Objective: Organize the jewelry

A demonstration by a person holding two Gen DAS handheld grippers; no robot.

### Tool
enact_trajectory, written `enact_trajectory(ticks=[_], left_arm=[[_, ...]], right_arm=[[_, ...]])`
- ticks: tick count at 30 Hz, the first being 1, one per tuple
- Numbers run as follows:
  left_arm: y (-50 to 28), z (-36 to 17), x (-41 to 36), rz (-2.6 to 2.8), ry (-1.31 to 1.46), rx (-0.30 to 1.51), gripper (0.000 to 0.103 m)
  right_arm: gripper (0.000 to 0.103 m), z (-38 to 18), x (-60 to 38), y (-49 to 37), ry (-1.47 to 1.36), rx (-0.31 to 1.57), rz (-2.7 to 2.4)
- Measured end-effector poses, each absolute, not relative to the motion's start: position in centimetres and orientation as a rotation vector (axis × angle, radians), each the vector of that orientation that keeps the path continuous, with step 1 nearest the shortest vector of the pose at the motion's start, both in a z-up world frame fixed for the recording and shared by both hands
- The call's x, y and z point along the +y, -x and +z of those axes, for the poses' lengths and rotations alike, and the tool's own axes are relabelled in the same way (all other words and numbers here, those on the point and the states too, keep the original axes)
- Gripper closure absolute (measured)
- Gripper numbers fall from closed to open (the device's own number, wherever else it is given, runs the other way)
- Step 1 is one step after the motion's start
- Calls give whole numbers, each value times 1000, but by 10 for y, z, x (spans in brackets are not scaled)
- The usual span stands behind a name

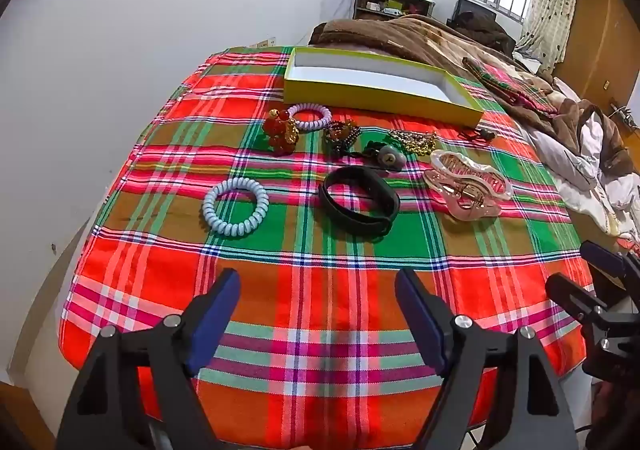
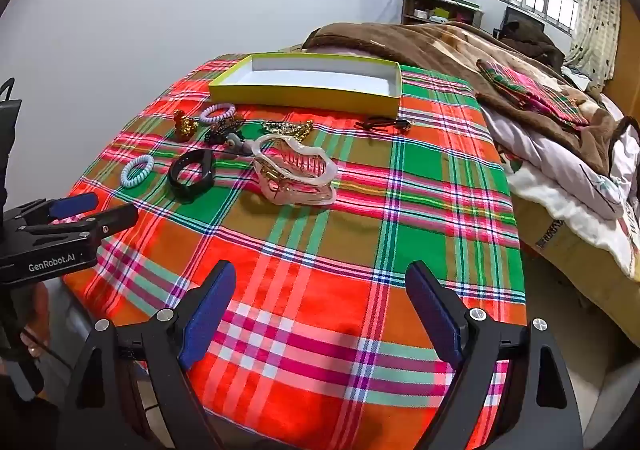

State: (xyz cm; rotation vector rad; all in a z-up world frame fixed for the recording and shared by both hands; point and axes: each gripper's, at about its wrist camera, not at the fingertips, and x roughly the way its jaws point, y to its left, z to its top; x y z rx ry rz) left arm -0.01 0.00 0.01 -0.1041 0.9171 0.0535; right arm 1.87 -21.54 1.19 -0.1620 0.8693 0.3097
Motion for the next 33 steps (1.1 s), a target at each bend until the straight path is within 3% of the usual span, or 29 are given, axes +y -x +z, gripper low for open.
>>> enact_trajectory(ticks=[33], left_arm=[[5, 4, -6, 32, 76, 919, 22]], right_arm=[[16, 20, -204, -16, 178, 869, 335]])
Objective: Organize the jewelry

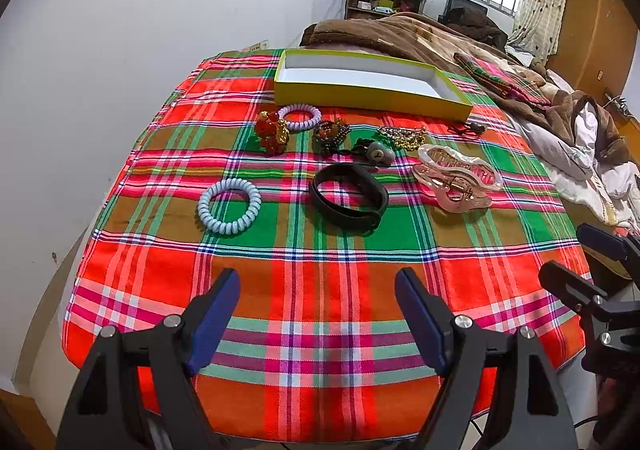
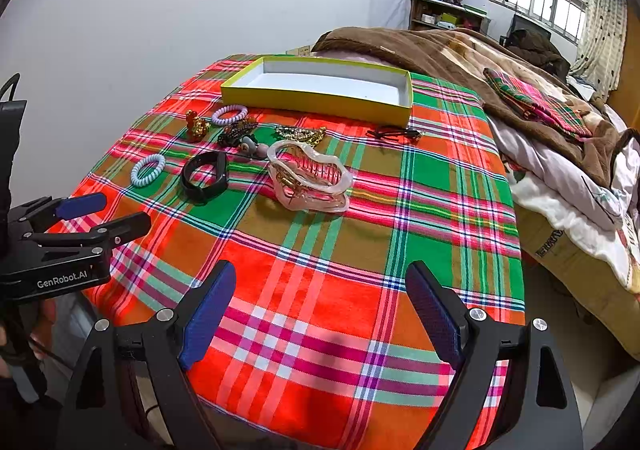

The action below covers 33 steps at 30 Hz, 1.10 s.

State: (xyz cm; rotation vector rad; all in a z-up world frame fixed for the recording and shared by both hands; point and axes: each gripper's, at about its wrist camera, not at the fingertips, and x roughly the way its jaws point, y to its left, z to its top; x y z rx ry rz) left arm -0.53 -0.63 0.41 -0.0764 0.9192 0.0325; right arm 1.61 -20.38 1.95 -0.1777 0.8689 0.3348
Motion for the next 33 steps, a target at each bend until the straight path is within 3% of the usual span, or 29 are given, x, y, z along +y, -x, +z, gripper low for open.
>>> enact_trajectory(ticks=[33], left_arm=[[8, 2, -6, 47, 51, 916, 22]], right_arm=[[16, 21, -203, -16, 184, 867, 336]])
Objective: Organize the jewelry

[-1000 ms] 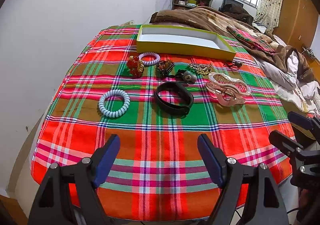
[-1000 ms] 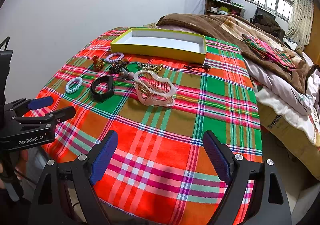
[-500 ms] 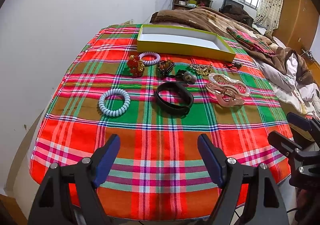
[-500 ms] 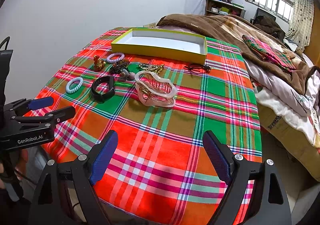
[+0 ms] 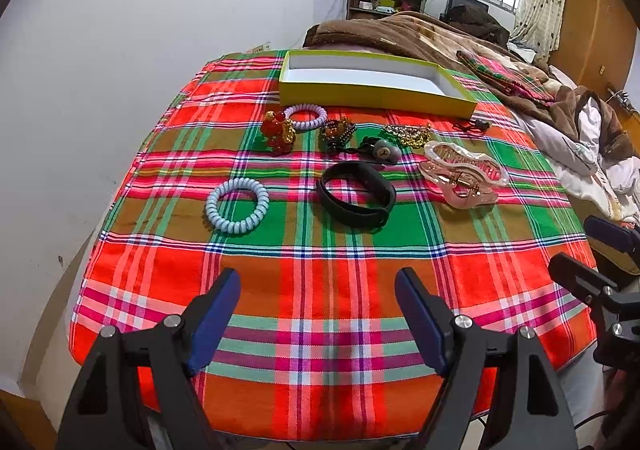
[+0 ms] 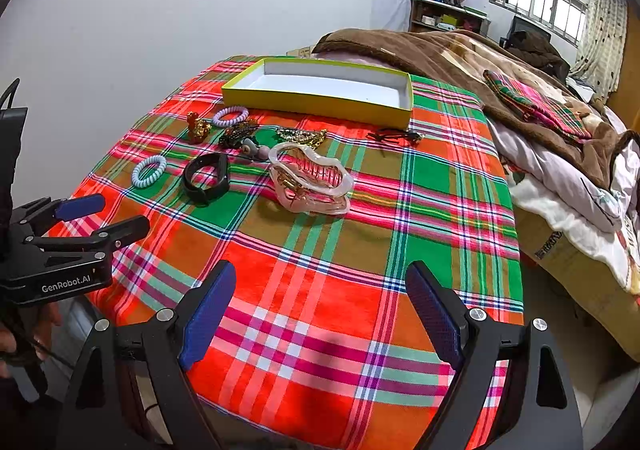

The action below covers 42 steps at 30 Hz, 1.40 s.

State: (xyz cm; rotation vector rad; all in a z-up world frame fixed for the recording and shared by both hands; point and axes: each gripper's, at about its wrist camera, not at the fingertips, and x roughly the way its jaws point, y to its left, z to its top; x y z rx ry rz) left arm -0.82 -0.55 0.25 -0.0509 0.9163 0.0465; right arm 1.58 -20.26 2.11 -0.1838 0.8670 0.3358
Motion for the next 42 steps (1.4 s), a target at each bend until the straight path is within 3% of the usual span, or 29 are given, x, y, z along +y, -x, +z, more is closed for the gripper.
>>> enact_trajectory(ticks=[31, 42], left_arm=[[7, 1, 8, 50, 133, 895, 25], [-7, -6, 47, 103, 240, 887, 29]], right_arm=[[16, 18, -201, -19, 188, 867, 352], [17, 18, -202, -45, 206, 842, 369]])
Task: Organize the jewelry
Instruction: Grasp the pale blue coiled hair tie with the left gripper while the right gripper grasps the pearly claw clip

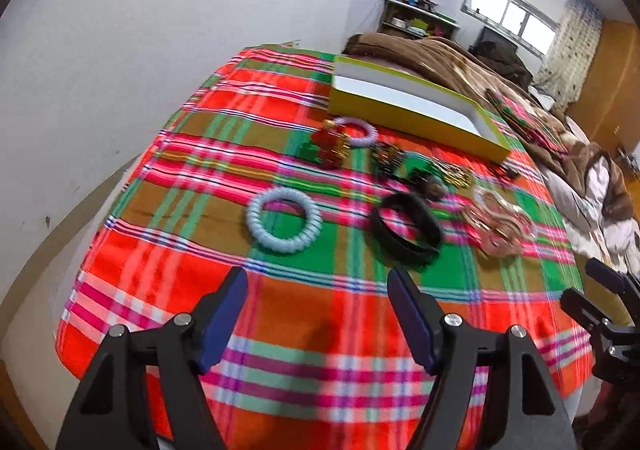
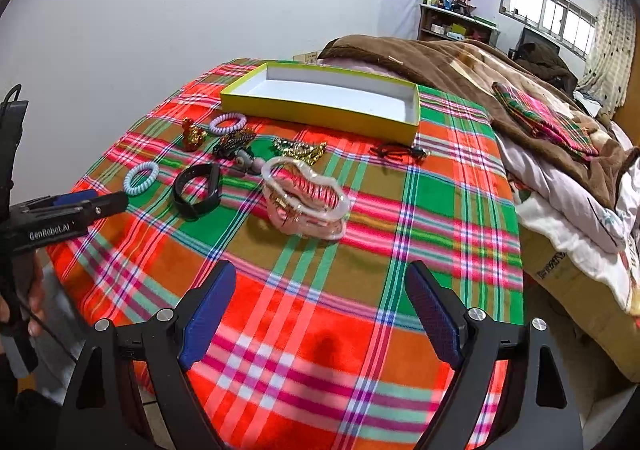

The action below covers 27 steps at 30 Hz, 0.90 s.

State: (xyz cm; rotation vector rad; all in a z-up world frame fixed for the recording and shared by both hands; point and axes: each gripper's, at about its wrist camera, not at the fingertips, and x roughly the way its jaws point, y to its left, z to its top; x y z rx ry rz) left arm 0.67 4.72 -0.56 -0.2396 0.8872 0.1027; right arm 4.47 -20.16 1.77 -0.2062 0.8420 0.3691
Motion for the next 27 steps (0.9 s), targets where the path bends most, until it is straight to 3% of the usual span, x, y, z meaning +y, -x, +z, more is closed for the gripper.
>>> enact_trajectory(ticks=[12, 23, 27], left_arm=[[-40, -21, 83, 182, 234, 913, 42], [-58, -28, 82, 184, 179, 937, 46], [-62, -29, 77, 194, 138, 933, 55]], right_arm=[[29, 20, -203, -92, 191, 847, 397], [60, -3, -188, -135, 247, 978, 546], [70, -10, -183, -141, 277, 1008, 577]])
